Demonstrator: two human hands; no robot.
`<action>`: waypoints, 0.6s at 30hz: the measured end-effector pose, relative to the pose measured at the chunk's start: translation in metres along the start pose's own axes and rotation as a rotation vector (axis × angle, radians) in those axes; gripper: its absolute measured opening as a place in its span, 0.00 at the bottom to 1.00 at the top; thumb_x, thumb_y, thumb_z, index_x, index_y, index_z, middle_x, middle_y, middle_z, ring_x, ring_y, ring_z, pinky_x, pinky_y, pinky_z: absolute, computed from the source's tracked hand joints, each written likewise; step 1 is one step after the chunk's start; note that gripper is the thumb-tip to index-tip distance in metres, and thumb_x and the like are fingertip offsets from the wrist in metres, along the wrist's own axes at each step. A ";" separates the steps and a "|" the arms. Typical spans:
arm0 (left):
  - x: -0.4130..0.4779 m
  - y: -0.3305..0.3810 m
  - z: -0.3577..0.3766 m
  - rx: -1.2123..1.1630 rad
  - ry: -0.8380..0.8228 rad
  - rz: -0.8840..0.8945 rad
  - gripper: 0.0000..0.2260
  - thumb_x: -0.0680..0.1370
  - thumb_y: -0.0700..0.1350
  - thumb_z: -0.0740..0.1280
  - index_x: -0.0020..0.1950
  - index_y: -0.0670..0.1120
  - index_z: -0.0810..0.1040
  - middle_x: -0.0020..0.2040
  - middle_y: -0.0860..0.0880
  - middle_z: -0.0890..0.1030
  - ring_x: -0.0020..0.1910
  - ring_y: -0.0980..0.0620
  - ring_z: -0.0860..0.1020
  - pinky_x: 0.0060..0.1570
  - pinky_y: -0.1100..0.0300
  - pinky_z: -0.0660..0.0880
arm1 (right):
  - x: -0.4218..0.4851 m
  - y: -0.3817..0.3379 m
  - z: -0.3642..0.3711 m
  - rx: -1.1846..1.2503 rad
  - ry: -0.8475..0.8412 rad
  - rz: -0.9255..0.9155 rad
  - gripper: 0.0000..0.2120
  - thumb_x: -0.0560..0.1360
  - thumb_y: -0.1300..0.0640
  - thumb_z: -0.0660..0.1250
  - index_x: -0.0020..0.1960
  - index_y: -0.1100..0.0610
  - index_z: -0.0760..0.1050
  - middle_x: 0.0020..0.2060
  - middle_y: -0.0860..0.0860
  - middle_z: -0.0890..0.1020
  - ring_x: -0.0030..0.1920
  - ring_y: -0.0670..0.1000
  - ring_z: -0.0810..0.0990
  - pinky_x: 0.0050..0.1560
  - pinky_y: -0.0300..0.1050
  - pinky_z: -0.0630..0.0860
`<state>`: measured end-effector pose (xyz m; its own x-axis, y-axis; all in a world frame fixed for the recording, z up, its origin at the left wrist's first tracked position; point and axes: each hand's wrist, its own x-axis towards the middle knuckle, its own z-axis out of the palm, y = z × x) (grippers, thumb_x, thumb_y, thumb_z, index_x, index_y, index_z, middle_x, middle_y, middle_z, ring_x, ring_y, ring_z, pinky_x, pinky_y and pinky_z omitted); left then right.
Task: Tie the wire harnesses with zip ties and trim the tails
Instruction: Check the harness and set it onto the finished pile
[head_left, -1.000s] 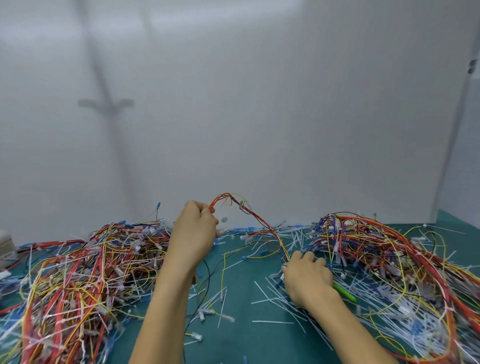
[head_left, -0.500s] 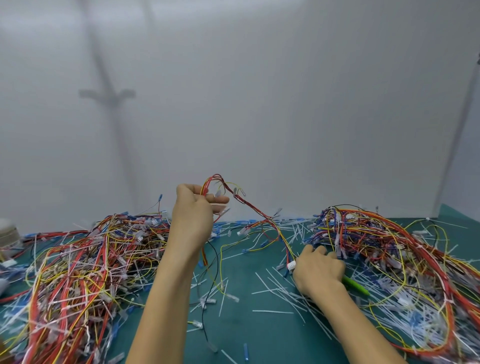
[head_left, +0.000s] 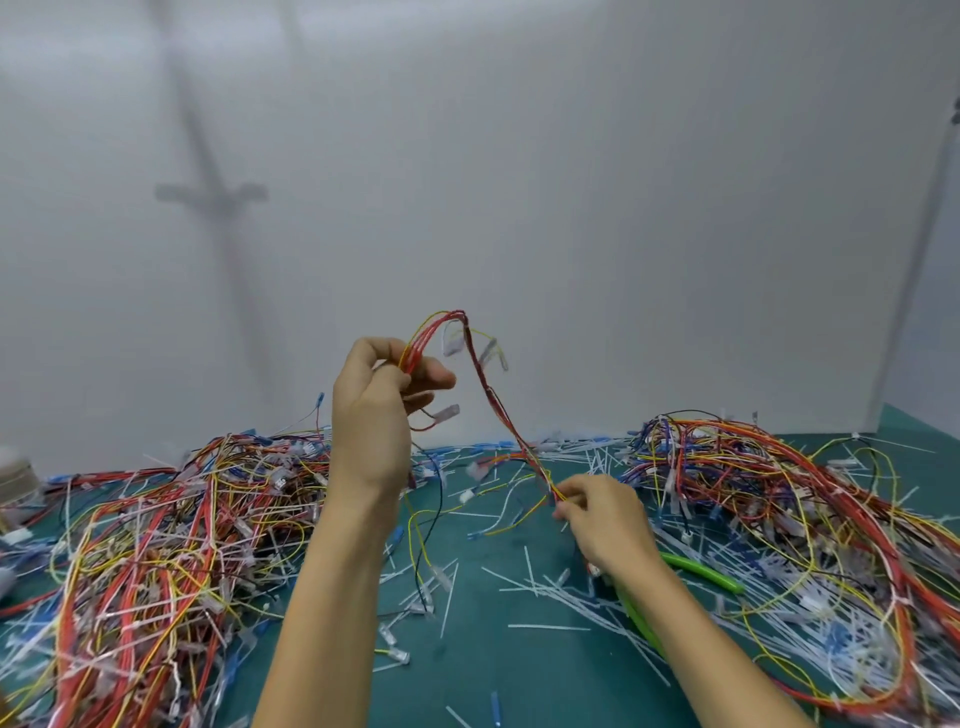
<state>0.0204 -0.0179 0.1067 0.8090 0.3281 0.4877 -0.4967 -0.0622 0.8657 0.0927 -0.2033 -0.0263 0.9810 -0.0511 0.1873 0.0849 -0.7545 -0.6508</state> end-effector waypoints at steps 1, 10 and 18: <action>0.003 -0.003 -0.002 0.054 -0.010 -0.052 0.13 0.76 0.31 0.53 0.43 0.45 0.73 0.32 0.52 0.82 0.36 0.54 0.81 0.40 0.61 0.75 | 0.001 -0.001 -0.004 0.080 0.023 -0.004 0.09 0.77 0.56 0.69 0.57 0.52 0.82 0.45 0.46 0.86 0.53 0.48 0.82 0.57 0.45 0.75; -0.001 -0.026 -0.007 0.838 -0.187 -0.242 0.27 0.76 0.35 0.58 0.74 0.40 0.54 0.59 0.38 0.76 0.52 0.36 0.79 0.54 0.47 0.76 | 0.000 -0.029 -0.032 0.614 0.200 -0.062 0.04 0.76 0.54 0.71 0.48 0.46 0.78 0.32 0.43 0.85 0.33 0.39 0.80 0.40 0.41 0.73; -0.011 -0.034 0.005 1.152 -0.472 -0.141 0.28 0.79 0.45 0.64 0.77 0.44 0.58 0.76 0.42 0.61 0.71 0.42 0.67 0.68 0.49 0.67 | -0.015 -0.053 -0.073 0.976 0.055 0.011 0.03 0.74 0.59 0.72 0.47 0.53 0.84 0.35 0.52 0.86 0.40 0.45 0.82 0.51 0.44 0.73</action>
<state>0.0300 -0.0245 0.0724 0.9846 0.0439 0.1695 -0.0266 -0.9192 0.3929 0.0609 -0.2105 0.0589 0.9752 -0.1038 0.1957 0.2074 0.1178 -0.9711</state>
